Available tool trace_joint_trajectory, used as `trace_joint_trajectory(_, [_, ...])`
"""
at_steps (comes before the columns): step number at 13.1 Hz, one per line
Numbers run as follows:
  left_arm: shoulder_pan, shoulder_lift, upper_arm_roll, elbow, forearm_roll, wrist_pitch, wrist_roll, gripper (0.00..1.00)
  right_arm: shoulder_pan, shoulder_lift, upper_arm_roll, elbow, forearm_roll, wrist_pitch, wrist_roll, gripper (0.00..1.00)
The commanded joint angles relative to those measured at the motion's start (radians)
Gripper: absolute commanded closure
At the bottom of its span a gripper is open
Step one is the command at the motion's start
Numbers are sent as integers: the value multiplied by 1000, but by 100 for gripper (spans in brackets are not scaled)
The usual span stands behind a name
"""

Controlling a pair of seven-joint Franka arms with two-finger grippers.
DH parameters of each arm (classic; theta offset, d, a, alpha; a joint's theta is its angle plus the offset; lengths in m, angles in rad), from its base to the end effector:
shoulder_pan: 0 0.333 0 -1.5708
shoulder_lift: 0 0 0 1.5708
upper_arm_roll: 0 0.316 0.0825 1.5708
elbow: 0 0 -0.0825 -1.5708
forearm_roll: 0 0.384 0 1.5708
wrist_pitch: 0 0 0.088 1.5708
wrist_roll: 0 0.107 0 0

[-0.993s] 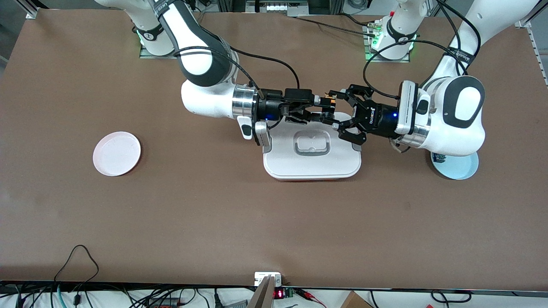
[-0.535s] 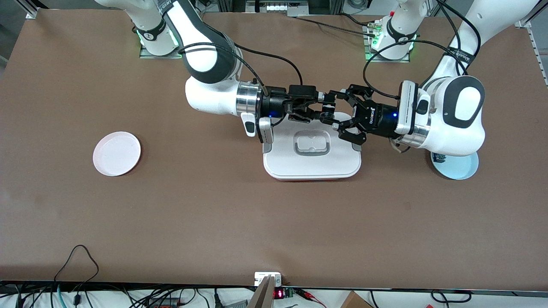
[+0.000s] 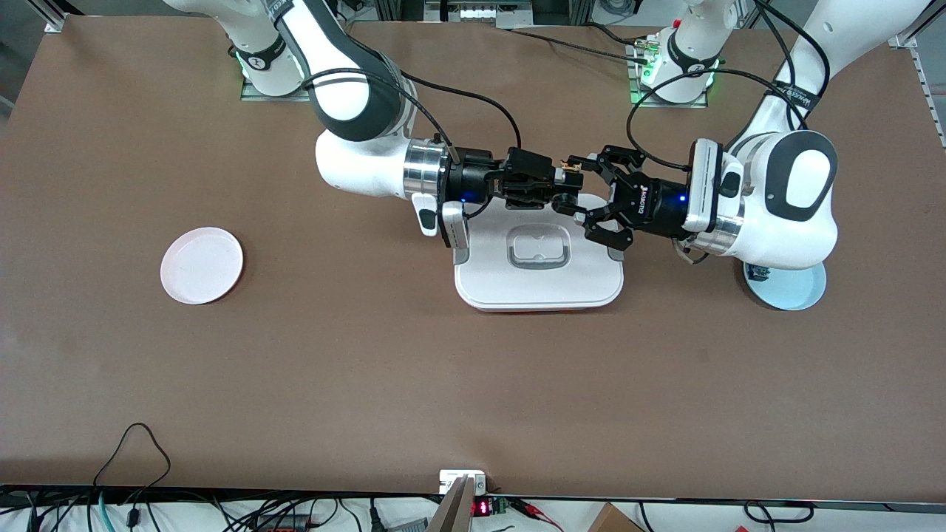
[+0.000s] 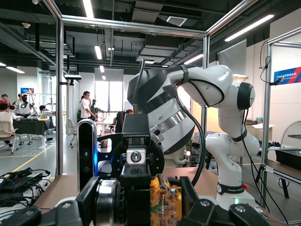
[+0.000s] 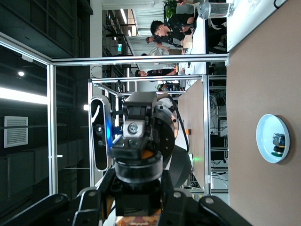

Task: Transfer orange switch to right arm and place
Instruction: 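Close the right gripper on the orange switch beside the left gripper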

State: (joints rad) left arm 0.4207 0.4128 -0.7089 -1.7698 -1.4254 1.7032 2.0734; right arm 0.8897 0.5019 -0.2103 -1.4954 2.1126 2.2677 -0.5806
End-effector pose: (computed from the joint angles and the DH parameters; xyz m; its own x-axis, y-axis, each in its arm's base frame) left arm 0.5984 -0.2178 0.4466 0.0292 0.0680 0.9973 -0.9794 0.2015 0.0150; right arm 0.5393 0.5026 0.4464 0.9903 -0.1388 -0.0081 -0.0032 0.0358 -0.9994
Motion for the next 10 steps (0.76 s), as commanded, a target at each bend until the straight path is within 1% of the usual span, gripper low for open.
trace_joint_trajectory(1, [10, -31, -7, -28, -30, 9, 31, 97, -3, -6, 5, 9, 20, 13, -15, 98])
trace_joint_trajectory(2, [10, -31, -7, -28, -30, 9, 31, 96, -3, -6, 5, 9, 20, 13, -15, 99])
trace_joint_trajectory(3, [10, -31, -7, -28, -30, 9, 31, 87, -3, -6, 5, 9, 20, 13, -16, 99])
trace_joint_trajectory(4, [13, -29, -7, -30, -30, 7, 33, 26, -3, -5, 5, 9, 17, 12, -19, 99])
trace_joint_trajectory(5, [15, -26, -7, -28, -30, 4, 34, 0, -3, -5, 5, 9, 20, 12, -31, 99])
trace_joint_trajectory(8, [23, -26, -6, -28, -27, -1, 46, 0, -1, -6, 5, 7, 10, 7, -35, 99])
trace_joint_trajectory(10, [85, -17, -4, -28, -24, -8, 138, 0, -5, -6, 3, 9, 10, 6, -28, 99])
